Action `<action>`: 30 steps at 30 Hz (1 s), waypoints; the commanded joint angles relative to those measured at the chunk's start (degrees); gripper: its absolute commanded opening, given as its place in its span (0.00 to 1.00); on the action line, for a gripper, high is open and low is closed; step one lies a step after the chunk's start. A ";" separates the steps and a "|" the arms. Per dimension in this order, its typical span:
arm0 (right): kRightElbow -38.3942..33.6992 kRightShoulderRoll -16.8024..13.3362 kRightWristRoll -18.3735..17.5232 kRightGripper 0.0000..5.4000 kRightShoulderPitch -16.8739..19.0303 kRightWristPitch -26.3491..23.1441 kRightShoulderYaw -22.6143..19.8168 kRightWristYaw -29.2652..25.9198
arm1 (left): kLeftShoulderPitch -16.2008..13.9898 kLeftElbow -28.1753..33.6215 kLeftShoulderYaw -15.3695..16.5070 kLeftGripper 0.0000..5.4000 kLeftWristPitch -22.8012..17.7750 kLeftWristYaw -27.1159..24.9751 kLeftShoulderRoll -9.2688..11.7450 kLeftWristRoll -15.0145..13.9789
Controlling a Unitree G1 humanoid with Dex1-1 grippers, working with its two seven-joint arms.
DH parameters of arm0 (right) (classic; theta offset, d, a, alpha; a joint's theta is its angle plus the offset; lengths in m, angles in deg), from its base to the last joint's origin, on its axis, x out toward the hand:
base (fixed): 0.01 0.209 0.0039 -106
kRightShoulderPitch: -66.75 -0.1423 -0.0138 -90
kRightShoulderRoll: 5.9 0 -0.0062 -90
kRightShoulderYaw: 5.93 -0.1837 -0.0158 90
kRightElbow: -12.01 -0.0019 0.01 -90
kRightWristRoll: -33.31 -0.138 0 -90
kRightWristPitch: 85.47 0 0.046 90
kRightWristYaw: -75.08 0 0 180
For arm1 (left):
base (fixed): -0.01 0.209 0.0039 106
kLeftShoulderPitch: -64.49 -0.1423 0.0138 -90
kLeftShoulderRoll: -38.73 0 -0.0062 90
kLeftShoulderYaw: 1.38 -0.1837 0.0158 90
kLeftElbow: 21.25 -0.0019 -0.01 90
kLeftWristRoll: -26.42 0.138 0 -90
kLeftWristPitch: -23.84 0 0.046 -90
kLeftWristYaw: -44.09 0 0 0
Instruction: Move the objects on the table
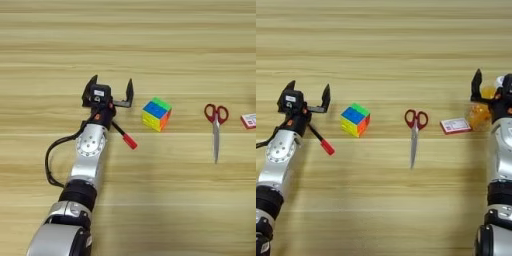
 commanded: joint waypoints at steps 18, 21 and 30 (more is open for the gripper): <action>5.73 -1.19 -0.22 1.00 -2.37 -0.64 0.52 -0.36 | 0.29 -0.16 -0.20 1.00 -0.05 -0.07 0.12 0.00; 6.04 -1.06 -0.48 1.00 -2.48 -1.03 0.47 -0.48 | 0.25 -0.14 -0.19 1.00 -0.04 -0.06 0.13 0.00; 7.59 -1.21 -0.23 1.00 -2.87 -1.06 0.60 -0.26 | 0.18 -0.07 -0.17 1.00 -0.09 -0.10 0.16 -0.03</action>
